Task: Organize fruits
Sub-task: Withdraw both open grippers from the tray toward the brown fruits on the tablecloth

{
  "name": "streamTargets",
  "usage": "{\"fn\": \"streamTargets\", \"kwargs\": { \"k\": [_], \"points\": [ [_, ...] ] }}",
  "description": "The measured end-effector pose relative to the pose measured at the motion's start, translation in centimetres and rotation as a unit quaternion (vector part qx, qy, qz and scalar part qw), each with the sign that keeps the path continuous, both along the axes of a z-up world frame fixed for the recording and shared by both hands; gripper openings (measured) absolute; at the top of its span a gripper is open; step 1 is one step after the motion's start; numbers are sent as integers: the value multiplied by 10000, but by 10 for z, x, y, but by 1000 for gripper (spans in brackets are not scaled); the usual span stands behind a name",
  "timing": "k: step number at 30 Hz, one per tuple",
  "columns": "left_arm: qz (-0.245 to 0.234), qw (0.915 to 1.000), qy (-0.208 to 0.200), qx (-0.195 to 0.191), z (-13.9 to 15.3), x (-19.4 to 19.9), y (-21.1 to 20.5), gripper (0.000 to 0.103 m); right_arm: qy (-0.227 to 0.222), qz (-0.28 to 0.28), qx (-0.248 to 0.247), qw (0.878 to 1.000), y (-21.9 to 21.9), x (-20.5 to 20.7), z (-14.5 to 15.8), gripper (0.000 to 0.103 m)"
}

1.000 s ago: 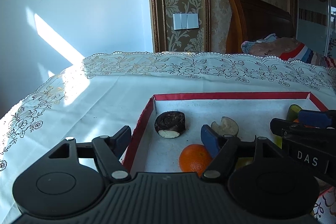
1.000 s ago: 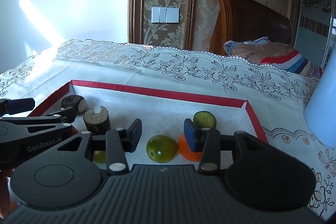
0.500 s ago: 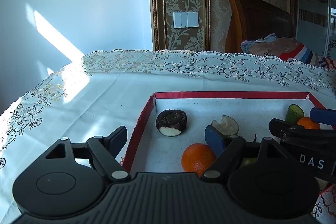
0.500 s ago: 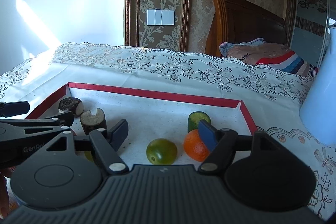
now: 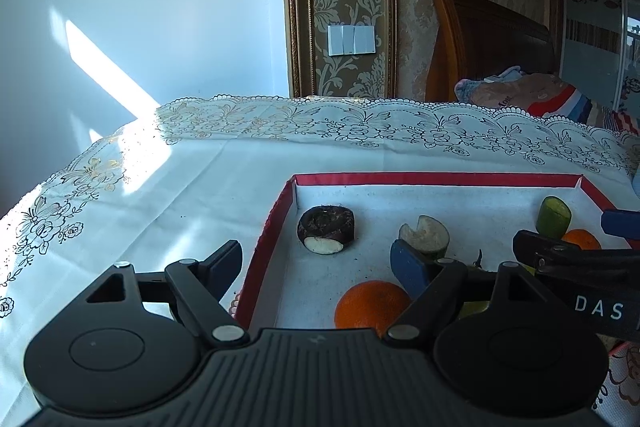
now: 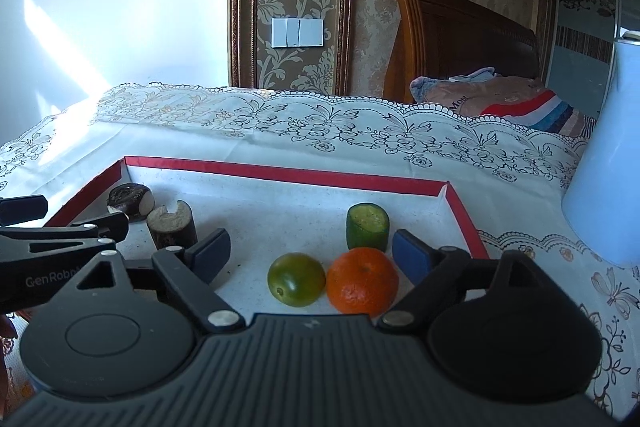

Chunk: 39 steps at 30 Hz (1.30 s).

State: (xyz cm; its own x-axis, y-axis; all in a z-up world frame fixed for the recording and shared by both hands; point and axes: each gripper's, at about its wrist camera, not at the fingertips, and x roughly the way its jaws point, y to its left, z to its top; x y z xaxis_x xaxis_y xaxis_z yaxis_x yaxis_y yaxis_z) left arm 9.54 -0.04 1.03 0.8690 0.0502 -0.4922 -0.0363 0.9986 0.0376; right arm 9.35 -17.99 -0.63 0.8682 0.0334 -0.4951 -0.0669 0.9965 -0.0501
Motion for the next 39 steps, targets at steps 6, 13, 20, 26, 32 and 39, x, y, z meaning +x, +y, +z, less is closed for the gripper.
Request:
{"fn": "streamTargets", "kwargs": {
  "k": [6, 13, 20, 26, 32, 39],
  "points": [
    [-62, 9999, -75, 71, 2, -9, -3, 81, -14, -20, 7, 10000, -3, -5, 0, 94],
    [-153, 9998, -124, -19, 4, -20, -2, 81, 18, 1, 109, 9999, -9, -16, 2, 96],
    [-351, 9991, -126, -180, 6, -37, -2, 81, 59, 0, 289, 9996, -18, -30, 3, 97],
    [-514, 9980, -169, -327, 6, -55, -1, 81, 66, 25, 349, 9994, -21, -41, 3, 98],
    [-569, 9975, -192, -366, 6, -59, 1, 81, 27, 32, 456, 9990, -28, -57, 4, 99],
    [-609, 9976, -164, -293, 4, -61, -2, 81, 119, 104, 626, 9979, -37, -76, 0, 99]
  ]
}}
